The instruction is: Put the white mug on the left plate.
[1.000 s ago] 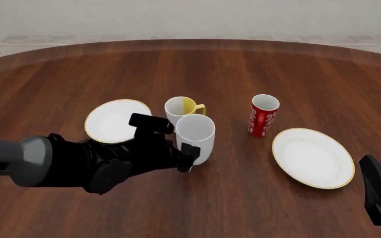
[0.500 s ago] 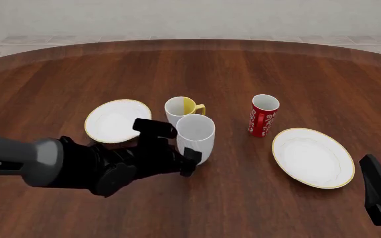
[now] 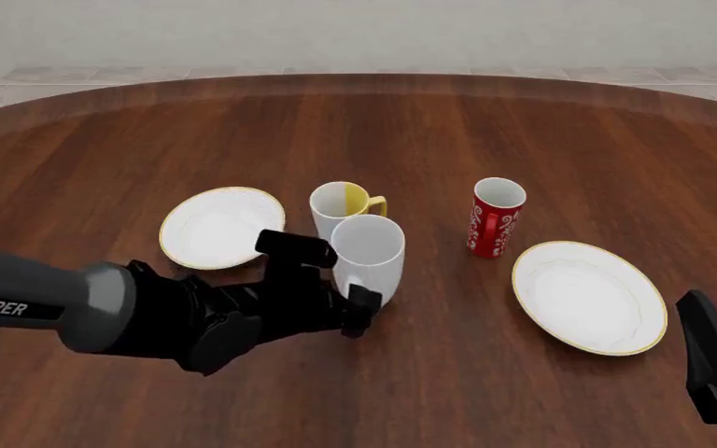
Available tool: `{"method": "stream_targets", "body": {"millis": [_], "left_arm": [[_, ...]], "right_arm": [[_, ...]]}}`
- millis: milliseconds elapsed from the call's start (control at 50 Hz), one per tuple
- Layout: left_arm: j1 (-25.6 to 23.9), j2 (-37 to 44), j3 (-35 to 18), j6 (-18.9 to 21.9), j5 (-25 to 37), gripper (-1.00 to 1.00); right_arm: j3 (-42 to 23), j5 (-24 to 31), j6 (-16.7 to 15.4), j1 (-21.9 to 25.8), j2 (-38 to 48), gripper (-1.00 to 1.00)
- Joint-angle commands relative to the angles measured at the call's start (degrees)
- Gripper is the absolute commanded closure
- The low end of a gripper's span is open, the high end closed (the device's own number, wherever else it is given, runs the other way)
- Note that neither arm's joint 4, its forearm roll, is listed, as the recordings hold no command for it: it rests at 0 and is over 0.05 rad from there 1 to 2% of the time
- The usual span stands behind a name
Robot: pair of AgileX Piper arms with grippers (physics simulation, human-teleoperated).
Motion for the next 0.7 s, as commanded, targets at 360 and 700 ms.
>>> {"method": "stream_targets", "body": {"millis": [360,700], "left_arm": [[0.9,-1.2,1.1,1.0,-0.7,1.00],[2.0,-2.9,1.5,3.7,-0.4,1.00]], "right_arm": [[0.0,0.3,-0.2,0.2,-0.1,-1.00],[0.0,0.3,-0.2,0.2,-0.2,-1.00]]}}
